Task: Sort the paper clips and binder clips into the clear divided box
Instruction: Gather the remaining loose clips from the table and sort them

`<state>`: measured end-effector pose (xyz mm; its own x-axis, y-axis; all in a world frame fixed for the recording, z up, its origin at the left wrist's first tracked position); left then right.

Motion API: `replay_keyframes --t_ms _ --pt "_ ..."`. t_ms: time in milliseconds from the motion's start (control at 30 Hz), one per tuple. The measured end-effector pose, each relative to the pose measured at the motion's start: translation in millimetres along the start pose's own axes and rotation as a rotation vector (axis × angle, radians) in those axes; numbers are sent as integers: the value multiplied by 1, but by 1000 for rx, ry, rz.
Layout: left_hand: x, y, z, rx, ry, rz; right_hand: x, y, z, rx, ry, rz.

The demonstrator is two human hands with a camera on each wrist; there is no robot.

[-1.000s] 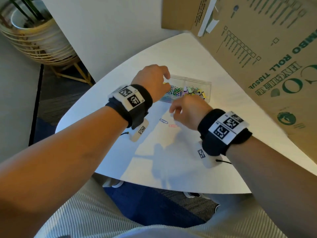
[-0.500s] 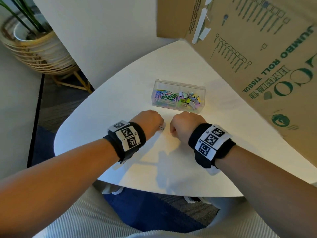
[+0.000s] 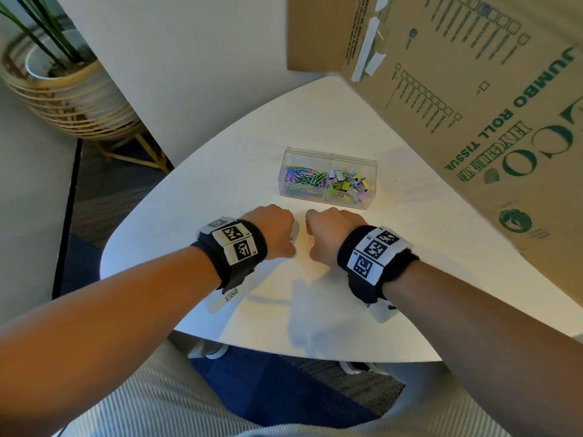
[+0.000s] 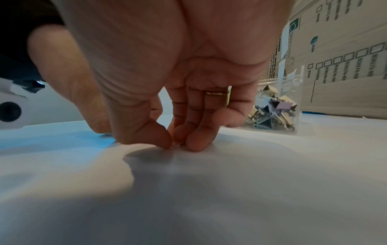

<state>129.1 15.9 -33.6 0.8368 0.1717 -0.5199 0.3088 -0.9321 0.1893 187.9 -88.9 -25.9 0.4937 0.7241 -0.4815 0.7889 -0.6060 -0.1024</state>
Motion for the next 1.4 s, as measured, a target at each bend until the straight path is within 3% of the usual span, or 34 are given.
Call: replay_keyframes --t_ms 200,333,467,567,800,1000,1100,1167,1300,1400 --pt "-5 -1 2 -12 71 35 2 3 5 12 -4 4" --pt "-9 -10 -1 -191 147 6 -1 6 5 78 11 1" --pt "-12 -19 -31 -368 379 -14 -4 16 -29 399 317 -6" --pt "-7 -23 -59 -424 511 -33 7 25 -62 478 500 75" --pt "18 -16 -87 -519 583 -43 35 36 -84 370 380 132" --pt "44 -6 -80 -414 524 -15 34 93 -109 537 612 282" --pt "52 -10 -87 -451 614 -1 36 117 -99 521 531 395" --pt "61 -21 -93 -526 683 -102 38 127 -88 511 396 471" --pt "78 -37 -89 -661 545 -315 40 131 -69 736 258 604" --pt "82 -37 -85 -732 453 -292 39 128 -60 935 272 623"
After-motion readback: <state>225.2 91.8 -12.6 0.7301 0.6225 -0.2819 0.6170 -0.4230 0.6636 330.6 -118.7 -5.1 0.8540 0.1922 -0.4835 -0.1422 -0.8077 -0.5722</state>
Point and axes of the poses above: each hand's wrist, its own x-axis towards the middle knuckle, its own z-axis out of the palm, y = z × x, the point moved 3 cm from there along x, towards the middle knuckle, and after that the axes turned 2 degrees about -x, right-handed, at the moved point
